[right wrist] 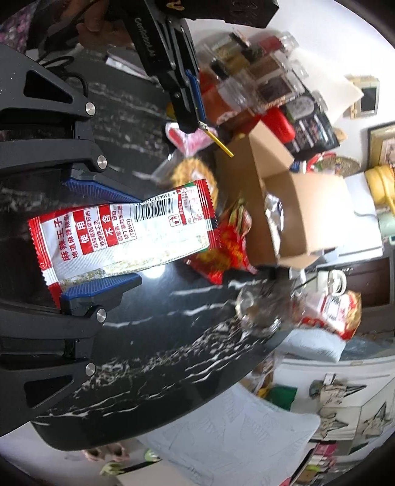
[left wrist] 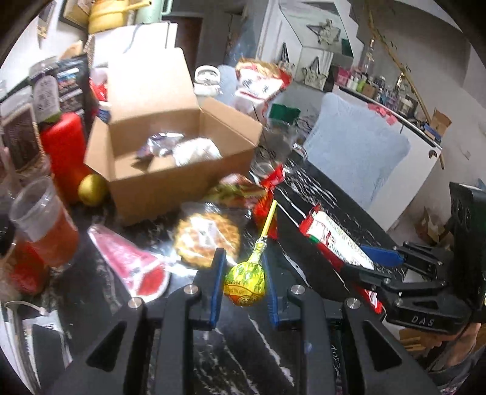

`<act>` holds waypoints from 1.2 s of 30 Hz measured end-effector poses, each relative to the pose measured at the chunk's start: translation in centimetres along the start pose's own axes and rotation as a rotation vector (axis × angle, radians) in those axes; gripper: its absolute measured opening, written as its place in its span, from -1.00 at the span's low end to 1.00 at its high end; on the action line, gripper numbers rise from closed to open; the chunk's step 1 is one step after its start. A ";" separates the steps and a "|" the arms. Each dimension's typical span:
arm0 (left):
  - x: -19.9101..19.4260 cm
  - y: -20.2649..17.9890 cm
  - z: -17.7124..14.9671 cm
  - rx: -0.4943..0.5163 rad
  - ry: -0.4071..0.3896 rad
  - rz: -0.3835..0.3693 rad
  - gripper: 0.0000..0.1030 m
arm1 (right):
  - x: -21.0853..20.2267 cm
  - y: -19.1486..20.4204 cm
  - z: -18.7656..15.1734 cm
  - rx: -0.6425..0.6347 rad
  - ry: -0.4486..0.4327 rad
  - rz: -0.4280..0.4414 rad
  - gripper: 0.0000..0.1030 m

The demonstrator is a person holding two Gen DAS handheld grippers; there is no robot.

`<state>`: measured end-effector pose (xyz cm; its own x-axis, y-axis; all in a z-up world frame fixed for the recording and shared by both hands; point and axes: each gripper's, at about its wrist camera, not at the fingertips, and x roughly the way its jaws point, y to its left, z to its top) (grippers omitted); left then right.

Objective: Organize snacks
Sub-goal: 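Lift and carry the strip packet and lollipop over the cardboard box with both tools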

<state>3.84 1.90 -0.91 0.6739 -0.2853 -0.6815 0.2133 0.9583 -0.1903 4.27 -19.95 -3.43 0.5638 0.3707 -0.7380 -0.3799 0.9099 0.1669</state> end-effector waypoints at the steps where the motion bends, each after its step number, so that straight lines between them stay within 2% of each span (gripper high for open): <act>1: -0.4 0.1 0.2 -0.002 -0.011 0.005 -0.54 | -0.2 0.5 0.3 -0.010 -0.009 0.008 -0.11; 9: -2.9 1.4 2.4 -0.012 -0.110 0.051 -0.54 | -1.0 2.9 2.6 -0.064 -0.078 0.062 -0.11; 17: -3.9 2.5 5.2 -0.006 -0.187 0.065 -0.54 | -1.2 4.5 6.0 -0.111 -0.142 0.097 -0.11; 29: -1.4 4.7 11.6 0.031 -0.255 0.070 -0.54 | 0.1 3.8 13.0 -0.133 -0.215 0.082 -0.11; 36: 1.2 6.2 15.7 0.032 -0.278 0.089 -0.54 | 2.6 3.0 17.4 -0.146 -0.229 0.066 -0.11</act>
<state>17.09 7.27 8.21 0.8583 -0.1977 -0.4736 0.1633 0.9801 -0.1132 17.37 -13.03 6.50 0.6792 0.4755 -0.5591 -0.5132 0.8522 0.1015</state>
